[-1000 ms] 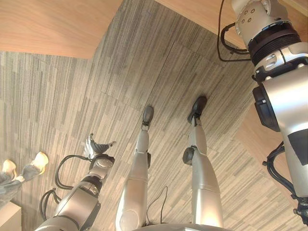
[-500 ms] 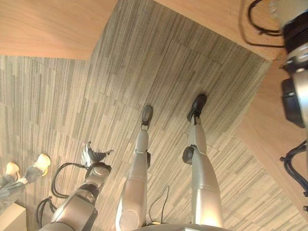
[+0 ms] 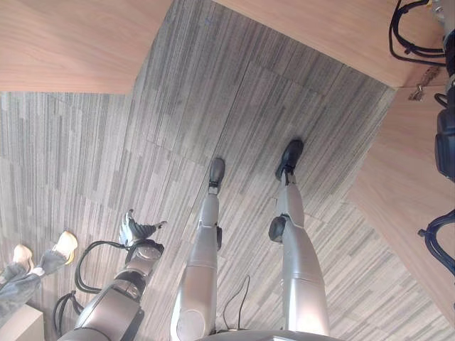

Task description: Put the empty folder in the office cabinet

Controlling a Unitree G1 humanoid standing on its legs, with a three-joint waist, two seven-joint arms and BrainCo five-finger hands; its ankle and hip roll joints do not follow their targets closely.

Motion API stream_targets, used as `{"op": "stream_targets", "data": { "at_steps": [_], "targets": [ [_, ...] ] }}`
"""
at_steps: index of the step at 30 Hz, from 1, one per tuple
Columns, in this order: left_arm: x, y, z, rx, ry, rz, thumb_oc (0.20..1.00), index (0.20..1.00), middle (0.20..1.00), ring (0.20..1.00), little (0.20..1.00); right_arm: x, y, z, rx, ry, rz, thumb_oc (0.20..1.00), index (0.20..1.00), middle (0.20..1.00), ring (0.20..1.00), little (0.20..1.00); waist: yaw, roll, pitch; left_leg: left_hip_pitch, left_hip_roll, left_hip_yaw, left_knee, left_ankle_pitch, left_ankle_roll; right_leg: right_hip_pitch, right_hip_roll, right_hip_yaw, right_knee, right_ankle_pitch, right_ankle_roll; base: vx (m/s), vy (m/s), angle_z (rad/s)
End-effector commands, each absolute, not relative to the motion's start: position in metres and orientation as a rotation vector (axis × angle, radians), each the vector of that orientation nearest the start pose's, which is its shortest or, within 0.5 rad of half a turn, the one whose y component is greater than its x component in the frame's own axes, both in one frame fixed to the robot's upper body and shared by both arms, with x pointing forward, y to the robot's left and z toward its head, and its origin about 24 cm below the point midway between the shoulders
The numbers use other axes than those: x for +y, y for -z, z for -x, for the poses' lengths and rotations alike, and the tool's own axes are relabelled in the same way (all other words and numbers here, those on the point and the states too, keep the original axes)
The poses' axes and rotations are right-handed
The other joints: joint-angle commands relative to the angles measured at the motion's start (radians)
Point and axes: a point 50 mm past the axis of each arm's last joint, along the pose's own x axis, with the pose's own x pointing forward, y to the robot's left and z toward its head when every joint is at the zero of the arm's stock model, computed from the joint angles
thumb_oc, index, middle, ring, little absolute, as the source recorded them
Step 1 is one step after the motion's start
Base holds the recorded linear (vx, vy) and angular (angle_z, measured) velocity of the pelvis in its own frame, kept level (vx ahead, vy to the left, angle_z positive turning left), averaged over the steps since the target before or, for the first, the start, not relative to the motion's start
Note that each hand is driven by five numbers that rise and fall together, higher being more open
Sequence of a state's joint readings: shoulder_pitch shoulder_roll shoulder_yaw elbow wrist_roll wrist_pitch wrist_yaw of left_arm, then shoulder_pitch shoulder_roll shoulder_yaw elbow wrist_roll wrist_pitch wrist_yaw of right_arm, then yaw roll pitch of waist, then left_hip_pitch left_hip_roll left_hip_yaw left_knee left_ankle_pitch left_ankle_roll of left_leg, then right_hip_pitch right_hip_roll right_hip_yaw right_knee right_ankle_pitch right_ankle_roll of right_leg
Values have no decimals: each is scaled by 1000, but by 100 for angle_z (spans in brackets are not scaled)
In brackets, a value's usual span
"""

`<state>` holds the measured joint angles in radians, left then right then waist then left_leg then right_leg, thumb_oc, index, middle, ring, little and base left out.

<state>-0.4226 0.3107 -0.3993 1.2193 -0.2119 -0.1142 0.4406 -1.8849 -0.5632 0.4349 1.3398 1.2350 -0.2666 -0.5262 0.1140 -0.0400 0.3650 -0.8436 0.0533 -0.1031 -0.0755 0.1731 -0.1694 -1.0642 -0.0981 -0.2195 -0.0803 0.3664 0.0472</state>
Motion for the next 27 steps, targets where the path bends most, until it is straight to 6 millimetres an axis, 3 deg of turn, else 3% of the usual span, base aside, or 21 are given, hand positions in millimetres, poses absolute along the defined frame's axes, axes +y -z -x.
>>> {"op": "stream_targets", "data": {
  "at_steps": [1,9,17,18,19,21,22,24,25,26,27],
  "targets": [
    [279,55,-265,605,-453,-608,1000,1000,1000,1000,1000,-198,-491,-346,-785,412,-629,200,200,200,200,200,5,6,85,117,69,-37,-12,-149,-49,47,-76,-16,81,-206,141,0,0,0],
    [279,49,-271,587,-466,-608,1000,1000,1000,1000,1000,-183,-482,-354,-749,389,-618,200,200,200,200,200,-2,5,96,107,70,-34,-12,-150,-45,33,-70,-14,88,-209,139,1,9,0],
    [281,44,-277,572,-470,-614,1000,1000,1000,1000,1000,-146,-477,-362,-715,271,-530,200,200,200,200,200,-1,-5,99,102,72,-35,-12,-145,-48,28,-68,-13,91,-208,136,8,5,0],
    [282,43,-277,572,-472,-614,1000,1000,1000,1000,1000,-138,-476,-363,-712,246,-512,200,200,200,200,200,5,-4,89,111,82,-33,-12,-164,-49,39,-59,-4,87,-233,144,0,0,0],
    [281,44,-277,572,-470,-614,1000,1000,1000,1000,1000,-138,-475,-364,-712,247,-512,200,200,200,200,200,1,-7,98,104,75,-33,-12,-147,-50,30,-67,-13,93,-209,135,0,0,0],
    [284,42,-277,573,-469,-624,1000,1000,1000,1000,1000,-113,-474,-364,-719,166,-443,200,200,200,200,200,4,-13,96,106,76,-32,-12,-145,-52,29,-67,-12,96,-207,132,-13,4,-3],
    [285,41,-279,571,-468,-630,1000,1000,1000,1000,1000,-91,-473,-362,-722,91,-383,200,200,200,200,200,10,-16,86,114,85,-34,-12,-163,-53,39,-56,-5,92,-233,140,51,-14,-5],
    [285,39,-281,566,-460,-640,1000,1000,1000,1000,1000,-71,-470,-361,-730,20,-328,200,200,200,200,200,5,-24,94,105,79,-37,-12,-140,-56,26,-65,-15,100,-207,129,-12,-15,-6],
    [285,39,-281,566,-461,-639,1000,1000,1000,1000,1000,-70,-470,-361,-730,18,-328,200,200,200,200,200,9,-21,85,113,88,-35,-12,-160,-55,36,-55,-7,96,-232,139,-73,-10,-2],
    [285,38,-282,563,-456,-643,1000,1000,1000,1000,1000,-61,-468,-360,-730,-15,-307,200,200,200,200,200,6,-27,93,104,81,-36,-12,-140,-57,27,-64,-15,100,-208,129,59,-24,2],
    [285,37,-283,565,-450,-649,1000,1000,1000,1000,1000,-41,-463,-358,-729,-92,-271,200,200,200,200,200,11,-30,81,113,94,-35,-12,-161,-59,35,-51,-7,99,-236,135,-8,-26,3]
  ]
}}
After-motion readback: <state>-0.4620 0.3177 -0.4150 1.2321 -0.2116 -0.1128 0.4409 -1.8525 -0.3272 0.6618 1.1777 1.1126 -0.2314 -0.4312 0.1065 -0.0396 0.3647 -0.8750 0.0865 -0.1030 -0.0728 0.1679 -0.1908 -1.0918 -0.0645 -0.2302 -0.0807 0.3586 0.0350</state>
